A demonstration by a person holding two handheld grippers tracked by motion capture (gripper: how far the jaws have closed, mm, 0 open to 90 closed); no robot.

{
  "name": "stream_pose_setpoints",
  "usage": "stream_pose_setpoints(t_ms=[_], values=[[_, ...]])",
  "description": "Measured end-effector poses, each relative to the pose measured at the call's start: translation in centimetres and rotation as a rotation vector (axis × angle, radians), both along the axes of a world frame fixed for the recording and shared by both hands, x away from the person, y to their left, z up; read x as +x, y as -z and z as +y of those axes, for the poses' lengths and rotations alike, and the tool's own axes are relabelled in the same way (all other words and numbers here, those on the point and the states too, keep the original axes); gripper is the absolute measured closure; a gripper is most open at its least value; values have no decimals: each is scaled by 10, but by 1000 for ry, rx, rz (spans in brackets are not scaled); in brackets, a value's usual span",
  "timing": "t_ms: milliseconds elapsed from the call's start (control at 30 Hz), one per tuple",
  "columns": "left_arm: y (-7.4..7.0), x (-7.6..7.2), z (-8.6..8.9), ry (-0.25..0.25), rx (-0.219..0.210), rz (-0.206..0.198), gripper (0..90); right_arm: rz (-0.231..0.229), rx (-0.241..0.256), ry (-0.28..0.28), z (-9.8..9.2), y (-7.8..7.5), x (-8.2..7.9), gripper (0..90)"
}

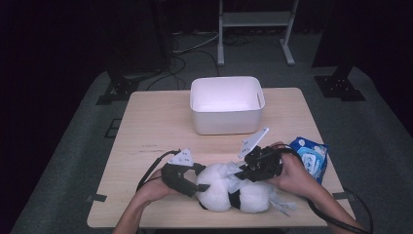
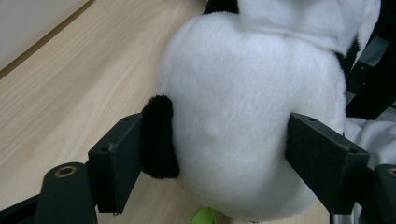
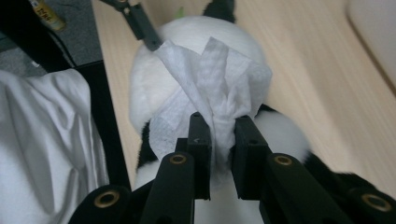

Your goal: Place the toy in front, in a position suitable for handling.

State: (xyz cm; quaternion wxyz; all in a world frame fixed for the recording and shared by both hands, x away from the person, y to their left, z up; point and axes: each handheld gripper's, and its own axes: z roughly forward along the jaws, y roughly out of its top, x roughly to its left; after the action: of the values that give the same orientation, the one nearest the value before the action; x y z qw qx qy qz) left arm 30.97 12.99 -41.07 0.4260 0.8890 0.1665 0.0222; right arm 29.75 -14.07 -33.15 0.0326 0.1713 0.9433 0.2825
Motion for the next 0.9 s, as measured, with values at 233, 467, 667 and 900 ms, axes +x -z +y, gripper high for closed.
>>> stream_pose_setpoints(t_ms=[233, 467, 667, 900], values=[[-1, -1, 0, 4, 4, -1, 208, -14, 18, 96, -33, -8, 12, 783], [-3, 0, 0, 12, 3, 5, 159, 7, 26, 101, -41, 3, 13, 802], [1, 3, -2, 7, -7, 55, 16, 5, 7, 66, -43, 7, 2, 808], [5, 7, -12, 99, -24, 135, 7, 37, 4, 34, -49, 16, -12, 813]])
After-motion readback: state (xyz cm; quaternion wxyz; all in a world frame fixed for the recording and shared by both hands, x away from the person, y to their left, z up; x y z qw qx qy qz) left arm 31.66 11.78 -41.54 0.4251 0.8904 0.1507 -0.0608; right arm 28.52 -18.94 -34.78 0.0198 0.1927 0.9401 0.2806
